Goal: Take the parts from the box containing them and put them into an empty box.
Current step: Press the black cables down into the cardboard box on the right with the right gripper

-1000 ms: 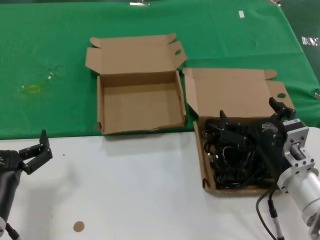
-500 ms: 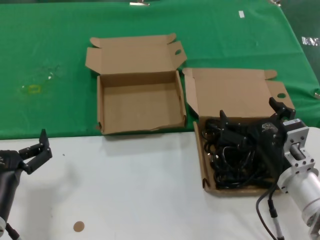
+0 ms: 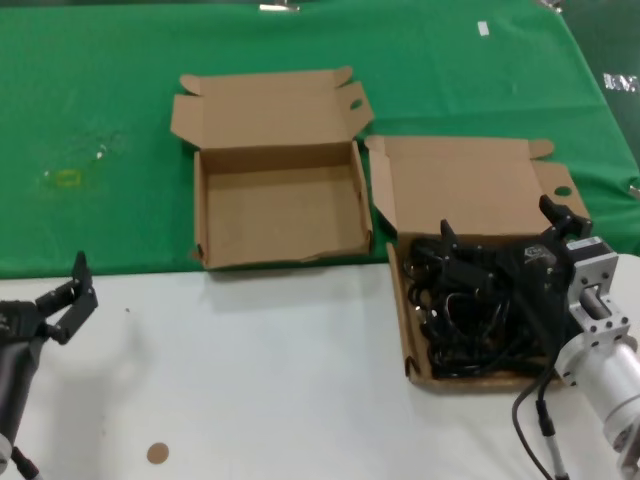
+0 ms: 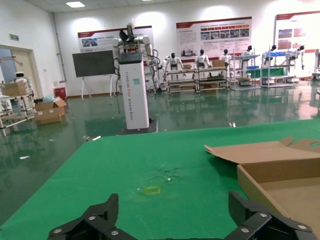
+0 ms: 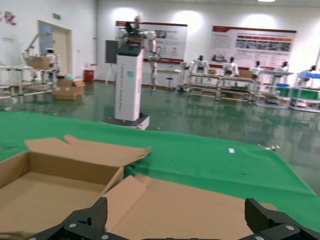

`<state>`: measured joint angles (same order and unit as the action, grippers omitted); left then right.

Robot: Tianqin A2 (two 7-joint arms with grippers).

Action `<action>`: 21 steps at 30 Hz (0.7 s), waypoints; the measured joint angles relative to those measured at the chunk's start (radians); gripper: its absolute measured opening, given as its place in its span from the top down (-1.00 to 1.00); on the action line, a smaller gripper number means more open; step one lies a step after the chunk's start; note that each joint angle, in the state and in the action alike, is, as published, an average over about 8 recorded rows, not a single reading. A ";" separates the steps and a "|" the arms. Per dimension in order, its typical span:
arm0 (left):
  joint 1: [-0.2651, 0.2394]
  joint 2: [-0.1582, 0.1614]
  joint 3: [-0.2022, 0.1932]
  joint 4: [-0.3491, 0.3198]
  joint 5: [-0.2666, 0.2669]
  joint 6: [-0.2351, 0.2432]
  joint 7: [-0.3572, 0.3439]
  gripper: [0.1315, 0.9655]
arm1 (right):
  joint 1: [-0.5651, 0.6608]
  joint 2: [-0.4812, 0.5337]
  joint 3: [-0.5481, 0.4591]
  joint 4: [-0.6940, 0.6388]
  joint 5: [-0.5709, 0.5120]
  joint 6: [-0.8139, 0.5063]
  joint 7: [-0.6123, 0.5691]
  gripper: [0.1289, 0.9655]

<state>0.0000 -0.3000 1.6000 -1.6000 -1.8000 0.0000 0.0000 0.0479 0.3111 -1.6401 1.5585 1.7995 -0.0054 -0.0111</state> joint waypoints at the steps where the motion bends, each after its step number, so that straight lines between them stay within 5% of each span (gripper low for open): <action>1: 0.000 0.000 0.000 0.000 0.000 0.000 0.000 -0.72 | 0.001 0.006 -0.008 -0.001 0.006 0.008 0.002 -1.00; 11: 0.000 0.000 0.000 0.000 0.000 0.000 0.000 -0.26 | 0.023 0.088 -0.096 -0.005 0.061 0.061 0.006 -1.00; 21: 0.000 0.000 0.000 0.000 0.000 0.000 0.000 0.30 | 0.098 0.323 -0.226 0.008 0.108 0.013 0.035 -1.00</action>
<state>0.0000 -0.3000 1.6000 -1.6000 -1.7999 0.0000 0.0000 0.1462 0.6345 -1.8662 1.5664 1.9074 0.0080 0.0242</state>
